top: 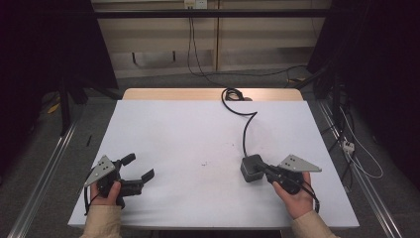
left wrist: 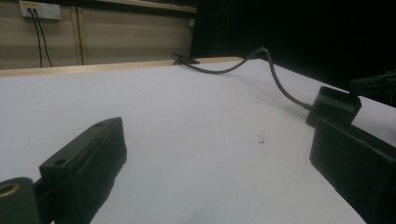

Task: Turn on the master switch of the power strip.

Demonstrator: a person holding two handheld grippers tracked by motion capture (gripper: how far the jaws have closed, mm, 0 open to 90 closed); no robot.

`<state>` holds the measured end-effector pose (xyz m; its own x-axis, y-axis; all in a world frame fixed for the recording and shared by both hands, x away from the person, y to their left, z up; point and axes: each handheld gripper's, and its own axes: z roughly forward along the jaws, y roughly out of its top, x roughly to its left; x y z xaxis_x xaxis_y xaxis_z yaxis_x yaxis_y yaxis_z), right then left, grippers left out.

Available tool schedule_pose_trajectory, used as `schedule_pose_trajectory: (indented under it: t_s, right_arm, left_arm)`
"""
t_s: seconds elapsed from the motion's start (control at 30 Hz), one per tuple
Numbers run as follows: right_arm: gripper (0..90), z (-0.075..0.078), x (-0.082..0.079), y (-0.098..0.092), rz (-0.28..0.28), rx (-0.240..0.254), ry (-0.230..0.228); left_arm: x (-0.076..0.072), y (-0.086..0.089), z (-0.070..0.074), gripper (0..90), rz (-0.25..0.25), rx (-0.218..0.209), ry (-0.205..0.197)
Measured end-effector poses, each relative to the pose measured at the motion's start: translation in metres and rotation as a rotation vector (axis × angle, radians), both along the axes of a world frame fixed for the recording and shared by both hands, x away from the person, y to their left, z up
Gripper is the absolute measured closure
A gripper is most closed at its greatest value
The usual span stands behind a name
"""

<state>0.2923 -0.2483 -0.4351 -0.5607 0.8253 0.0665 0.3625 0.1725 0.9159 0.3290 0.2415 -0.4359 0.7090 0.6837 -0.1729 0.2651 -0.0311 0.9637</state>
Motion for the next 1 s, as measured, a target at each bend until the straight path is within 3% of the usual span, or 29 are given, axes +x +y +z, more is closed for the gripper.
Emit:
schedule_pose_trajectory:
  t_s: [0.7,1.0]
  right_arm:
    - [90.0,-0.0028,0.0002,0.0020,0.001,-0.019,-0.004]
    - [90.0,-0.0021,0.0012,0.0013,0.000,-0.008,0.017]
  left_arm:
    - [0.0000,-0.0016,-0.0003,3.4,-0.005,-0.002,0.001]
    - [-0.0003,-0.0012,0.0001,3.4,-0.004,-0.006,0.001]
